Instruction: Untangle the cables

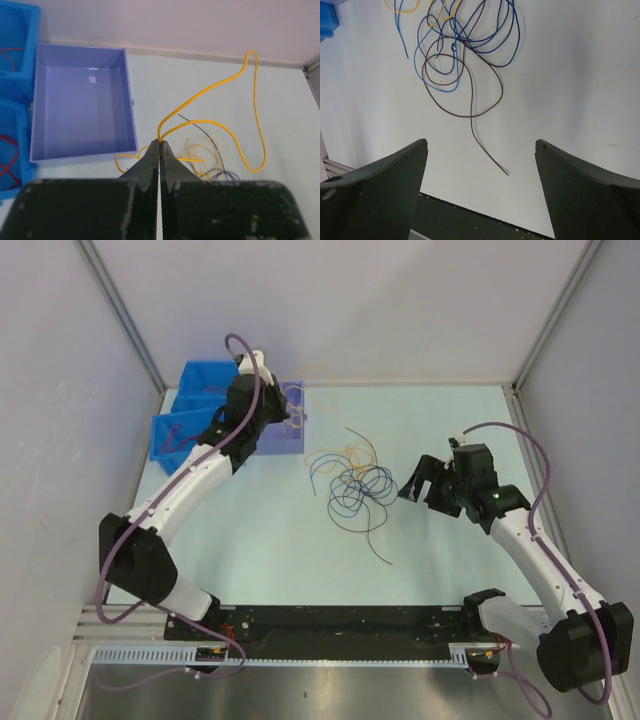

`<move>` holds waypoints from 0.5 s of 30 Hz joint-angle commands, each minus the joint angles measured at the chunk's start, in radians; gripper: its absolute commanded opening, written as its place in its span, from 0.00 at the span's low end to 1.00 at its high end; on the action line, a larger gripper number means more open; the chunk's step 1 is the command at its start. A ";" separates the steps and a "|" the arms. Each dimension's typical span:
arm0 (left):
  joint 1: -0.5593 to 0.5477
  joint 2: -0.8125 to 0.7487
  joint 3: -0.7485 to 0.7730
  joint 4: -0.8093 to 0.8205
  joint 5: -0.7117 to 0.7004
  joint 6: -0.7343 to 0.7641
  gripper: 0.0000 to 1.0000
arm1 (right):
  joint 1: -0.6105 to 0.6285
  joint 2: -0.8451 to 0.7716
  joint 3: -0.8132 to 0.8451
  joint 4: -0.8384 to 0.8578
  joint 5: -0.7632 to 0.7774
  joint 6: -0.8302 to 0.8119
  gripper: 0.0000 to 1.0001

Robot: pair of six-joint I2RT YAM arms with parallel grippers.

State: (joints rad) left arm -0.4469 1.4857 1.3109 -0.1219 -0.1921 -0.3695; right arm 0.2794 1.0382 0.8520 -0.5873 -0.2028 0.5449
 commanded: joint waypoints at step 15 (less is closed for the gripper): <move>0.232 0.379 0.327 -0.039 0.078 -0.105 0.11 | -0.002 0.043 -0.011 0.038 -0.003 -0.017 0.92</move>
State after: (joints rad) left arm -0.2230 1.8168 1.5158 -0.1860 -0.1539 -0.4728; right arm 0.2794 1.0683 0.8471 -0.5816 -0.2073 0.5411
